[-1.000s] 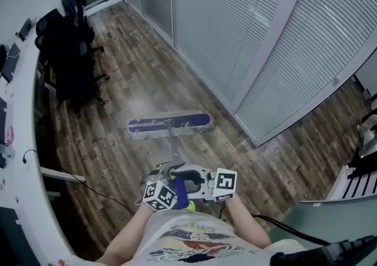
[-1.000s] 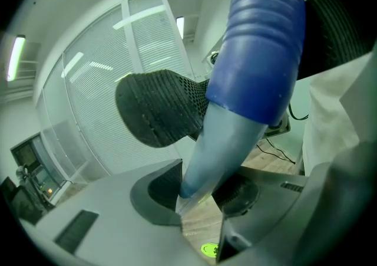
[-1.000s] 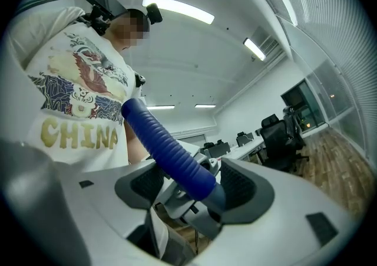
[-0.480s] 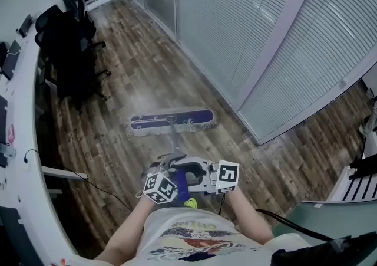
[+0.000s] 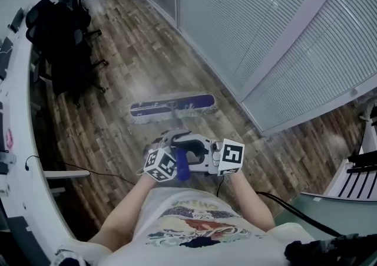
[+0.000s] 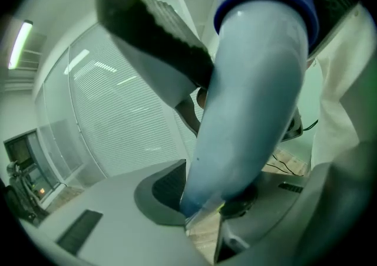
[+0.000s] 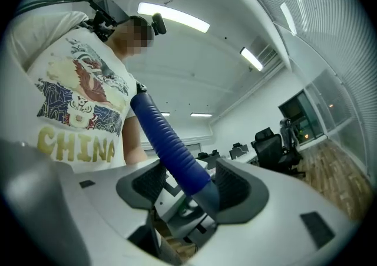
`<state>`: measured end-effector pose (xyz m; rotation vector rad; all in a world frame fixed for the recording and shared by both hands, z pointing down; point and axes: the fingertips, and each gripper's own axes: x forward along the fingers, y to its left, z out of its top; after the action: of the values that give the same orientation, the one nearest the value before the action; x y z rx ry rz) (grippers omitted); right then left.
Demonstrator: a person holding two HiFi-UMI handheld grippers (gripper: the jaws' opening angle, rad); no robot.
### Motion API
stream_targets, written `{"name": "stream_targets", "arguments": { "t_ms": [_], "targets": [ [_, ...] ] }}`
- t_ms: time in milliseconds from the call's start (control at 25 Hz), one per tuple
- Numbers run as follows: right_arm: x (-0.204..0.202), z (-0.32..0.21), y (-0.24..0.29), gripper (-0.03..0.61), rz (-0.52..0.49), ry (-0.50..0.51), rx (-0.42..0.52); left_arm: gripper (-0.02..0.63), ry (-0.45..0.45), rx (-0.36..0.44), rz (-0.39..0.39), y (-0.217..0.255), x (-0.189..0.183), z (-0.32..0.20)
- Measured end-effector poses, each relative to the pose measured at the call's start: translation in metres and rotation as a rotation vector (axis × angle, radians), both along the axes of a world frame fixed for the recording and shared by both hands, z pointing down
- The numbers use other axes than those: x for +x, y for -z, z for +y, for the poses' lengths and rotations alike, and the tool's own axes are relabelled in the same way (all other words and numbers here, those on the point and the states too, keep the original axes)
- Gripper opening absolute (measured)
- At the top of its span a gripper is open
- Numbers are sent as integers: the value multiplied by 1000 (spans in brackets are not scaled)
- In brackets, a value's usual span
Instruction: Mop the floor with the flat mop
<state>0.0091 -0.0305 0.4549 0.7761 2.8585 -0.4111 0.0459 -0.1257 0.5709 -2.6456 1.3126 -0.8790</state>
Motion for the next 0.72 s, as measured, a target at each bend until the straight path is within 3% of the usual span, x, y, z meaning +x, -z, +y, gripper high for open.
{"name": "stream_targets", "arguments": {
  "t_ms": [440,720],
  "targets": [
    [-130,-106,13,252,-42,-40,-1,74,-42,33,27,7,-125,-104],
    [-176,-169,-3,252,-25,-59,-2,72,-72,44,40,-7,-168,-168]
  ]
}}
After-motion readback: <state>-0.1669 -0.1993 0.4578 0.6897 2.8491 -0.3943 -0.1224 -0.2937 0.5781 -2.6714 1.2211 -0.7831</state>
